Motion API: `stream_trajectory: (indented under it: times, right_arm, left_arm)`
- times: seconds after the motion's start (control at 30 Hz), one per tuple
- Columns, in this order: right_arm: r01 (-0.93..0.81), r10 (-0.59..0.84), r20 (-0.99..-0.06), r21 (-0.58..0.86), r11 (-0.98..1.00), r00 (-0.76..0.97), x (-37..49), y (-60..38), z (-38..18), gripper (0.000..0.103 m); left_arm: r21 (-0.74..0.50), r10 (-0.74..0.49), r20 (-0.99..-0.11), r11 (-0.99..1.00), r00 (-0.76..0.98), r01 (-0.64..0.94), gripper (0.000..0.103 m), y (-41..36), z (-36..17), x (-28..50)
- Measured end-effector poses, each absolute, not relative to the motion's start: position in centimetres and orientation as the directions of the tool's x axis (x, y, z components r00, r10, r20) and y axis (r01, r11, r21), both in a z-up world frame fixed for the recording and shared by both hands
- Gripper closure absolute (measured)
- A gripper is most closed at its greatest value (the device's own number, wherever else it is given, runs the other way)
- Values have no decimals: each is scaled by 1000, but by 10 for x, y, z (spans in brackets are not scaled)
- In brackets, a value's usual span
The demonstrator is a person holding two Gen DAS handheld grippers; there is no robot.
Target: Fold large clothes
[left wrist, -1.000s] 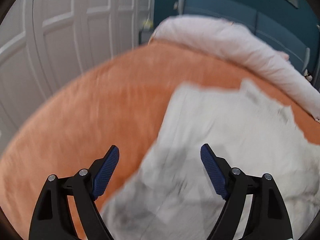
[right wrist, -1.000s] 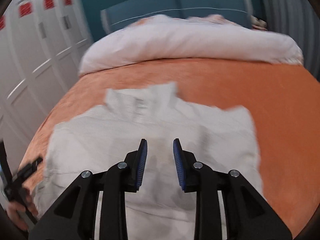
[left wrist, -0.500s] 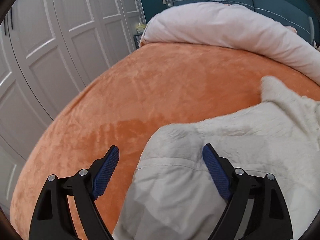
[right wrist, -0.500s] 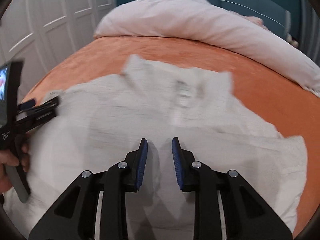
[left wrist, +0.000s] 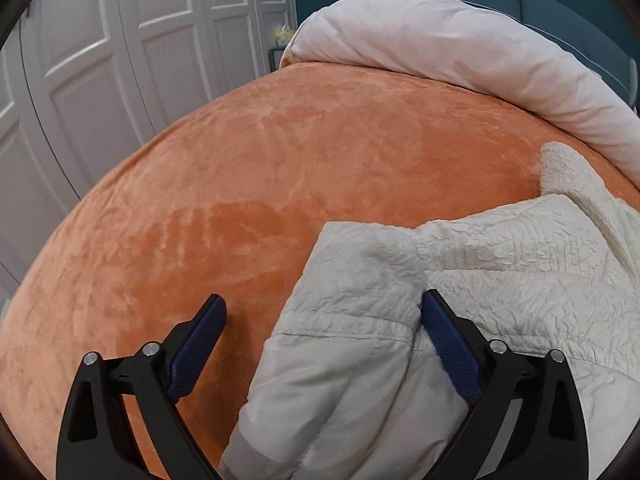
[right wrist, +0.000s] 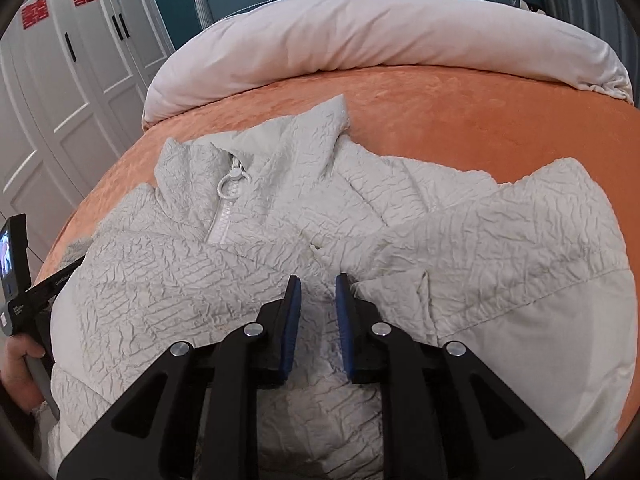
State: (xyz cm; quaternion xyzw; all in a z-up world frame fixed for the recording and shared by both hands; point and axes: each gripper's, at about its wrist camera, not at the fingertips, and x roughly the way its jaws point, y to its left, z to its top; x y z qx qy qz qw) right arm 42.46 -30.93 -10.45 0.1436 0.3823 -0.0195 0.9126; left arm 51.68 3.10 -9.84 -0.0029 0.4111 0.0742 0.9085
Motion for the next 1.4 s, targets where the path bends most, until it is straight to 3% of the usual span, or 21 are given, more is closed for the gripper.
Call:
stream_trajectory:
  times: [0.1, 0.17, 0.23, 0.3, 0.4, 0.47, 0.5, 0.53, 0.6, 0.67, 0.77, 0.83, 0.9, 1.13, 1.3, 1.33, 1.37, 1.4]
  right_arm:
    - [154, 97, -710, 280, 948, 698, 418, -316, -96, 86]
    - [171, 111, -700, 321, 932, 706, 404, -326, -76, 77]
    - [181, 90, -657, 333, 925, 748, 387, -334, -58, 36]
    - [217, 40, -654, 307, 927, 755, 383, -341, -50, 31]
    - [260, 15, -768, 235, 936, 641, 411, -341, -72, 35]
    - [223, -3, -779, 176, 959, 627, 419, -327, -75, 74]
    - [204, 3, -761, 177, 963, 649, 417, -322, -68, 89]
    - [200, -3, -727, 185, 962, 687, 411, -320, -59, 90]
    - [210, 2, -708, 213, 954, 706, 405, -331, -65, 87]
    - [207, 75, -774, 260, 943, 629, 410, -341, -98, 82]
    - [225, 81, -748, 298, 928, 659, 389, -348, -70, 74]
    - [189, 139, -713, 361, 913, 687, 358, -354, -51, 53]
    - [183, 119, -713, 332, 925, 691, 312, -361, -35, 40]
    - [310, 96, -874, 270, 912, 477, 105, -387, -54, 34]
    - [355, 210, -868, 389, 850, 449, 20, -368, -73, 34]
    - [353, 234, -860, 415, 839, 453, 16, -363, -77, 39]
    - [360, 224, -858, 413, 836, 463, 13, -356, -79, 46]
    - [352, 220, -855, 410, 841, 470, 13, -351, -76, 66]
  left_arm:
    - [45, 131, -741, 988, 659, -146, 5, 35, -90, 510]
    - [15, 125, -713, 987, 690, -163, 7, 45, -74, 498]
    - [-49, 70, -690, 989, 721, -142, 9, 55, -58, 488]
    - [-61, 61, -683, 988, 728, -140, 9, 60, -44, 490]
    - [-34, 69, -726, 990, 684, -136, 10, 53, -46, 510]
    - [7, 98, -760, 990, 642, -143, 19, 46, -59, 520]
    - [33, 118, -776, 989, 620, -147, 20, 43, -68, 523]
    - [49, 132, -778, 987, 614, -150, 20, 41, -75, 524]
    - [80, 153, -753, 987, 641, -142, 14, 36, -91, 519]
    - [51, 142, -758, 986, 636, -160, 10, 40, -94, 517]
    - [-15, 93, -776, 986, 624, -166, 10, 53, -82, 505]
    - [-96, -1, -788, 988, 616, -121, 11, 68, -69, 480]
    - [-143, -69, -807, 987, 587, -79, 11, 82, -62, 449]
    - [-184, -164, -909, 983, 382, -16, 10, 145, -64, 280]
    - [-285, -246, -908, 956, 340, -71, 9, 169, -69, 194]
    - [-272, -238, -909, 961, 343, -55, 13, 165, -66, 185]
    - [-274, -243, -906, 961, 345, -43, 30, 162, -63, 181]
    - [-303, -278, -896, 953, 346, -20, 59, 158, -59, 176]
